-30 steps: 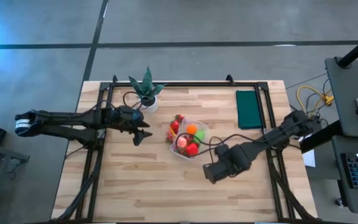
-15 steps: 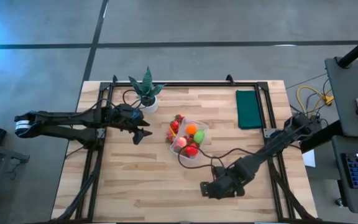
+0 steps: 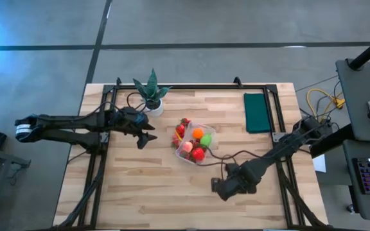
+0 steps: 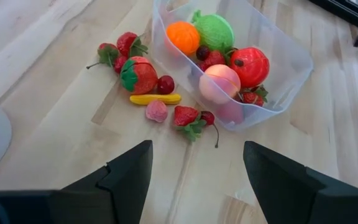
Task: Pick and placing Produce into tupperware
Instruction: Put the red strawberry into the container
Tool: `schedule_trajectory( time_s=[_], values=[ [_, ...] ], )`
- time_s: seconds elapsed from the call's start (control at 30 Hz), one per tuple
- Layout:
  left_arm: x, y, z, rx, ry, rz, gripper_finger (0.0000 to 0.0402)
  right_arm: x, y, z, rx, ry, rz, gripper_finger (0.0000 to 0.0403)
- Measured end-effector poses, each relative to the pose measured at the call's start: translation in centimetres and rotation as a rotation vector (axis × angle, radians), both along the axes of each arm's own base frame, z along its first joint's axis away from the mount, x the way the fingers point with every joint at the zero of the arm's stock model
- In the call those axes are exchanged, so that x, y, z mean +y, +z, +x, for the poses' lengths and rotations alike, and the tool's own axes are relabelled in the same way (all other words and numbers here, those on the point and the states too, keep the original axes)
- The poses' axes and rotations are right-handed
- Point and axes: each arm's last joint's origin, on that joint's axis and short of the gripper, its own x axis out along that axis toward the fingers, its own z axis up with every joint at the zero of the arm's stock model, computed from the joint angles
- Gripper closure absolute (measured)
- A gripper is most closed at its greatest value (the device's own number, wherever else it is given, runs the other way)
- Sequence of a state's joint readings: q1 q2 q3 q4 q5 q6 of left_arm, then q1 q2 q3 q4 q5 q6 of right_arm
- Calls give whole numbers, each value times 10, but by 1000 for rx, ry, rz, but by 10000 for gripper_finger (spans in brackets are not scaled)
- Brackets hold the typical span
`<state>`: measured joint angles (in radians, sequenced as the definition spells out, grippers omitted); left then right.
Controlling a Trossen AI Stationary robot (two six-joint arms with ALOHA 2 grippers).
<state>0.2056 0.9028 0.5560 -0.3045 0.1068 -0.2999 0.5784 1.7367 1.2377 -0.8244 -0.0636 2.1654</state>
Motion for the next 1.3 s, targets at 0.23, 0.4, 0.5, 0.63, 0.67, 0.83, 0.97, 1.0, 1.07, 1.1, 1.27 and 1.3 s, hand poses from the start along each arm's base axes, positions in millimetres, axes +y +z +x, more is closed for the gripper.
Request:
schedule_trajectory(
  time_s=[0.23,0.4,0.5,0.63,0.67,0.83,0.97,1.0,1.07,1.1,1.27,1.3],
  values=[
    [4,0,-1,-5,26,-4,164,-16,-2,-4,78,14,-110,167],
    [7,-2,0,5,29,-19,164,-24,-3,-14,190,31,-178,168],
    [9,-5,3,18,33,-25,164,-31,-2,-19,257,36,-215,168],
    [13,-14,11,56,-2,-34,164,-40,-1,-26,349,54,-272,168],
    [14,-17,13,63,-17,-36,164,-40,-1,-27,354,66,-278,168],
    [16,-32,23,125,-53,-78,164,-35,6,-28,271,185,-273,168],
    [18,-37,31,154,-90,-82,164,-31,26,-26,23,262,-307,168],
    [18,-36,33,155,-99,-73,164,-32,34,-27,-53,260,-319,168],
    [20,-32,38,146,-115,-52,164,-38,53,-31,-194,250,-353,168],
    [20,-29,40,133,-123,-38,164,-42,64,-35,-260,252,-375,168],
    [24,-11,48,87,-139,0,164,-70,106,-71,-379,298,-509,168],
    [24,-8,49,75,-138,4,164,-76,113,-80,-387,258,-496,168]
  ],
)
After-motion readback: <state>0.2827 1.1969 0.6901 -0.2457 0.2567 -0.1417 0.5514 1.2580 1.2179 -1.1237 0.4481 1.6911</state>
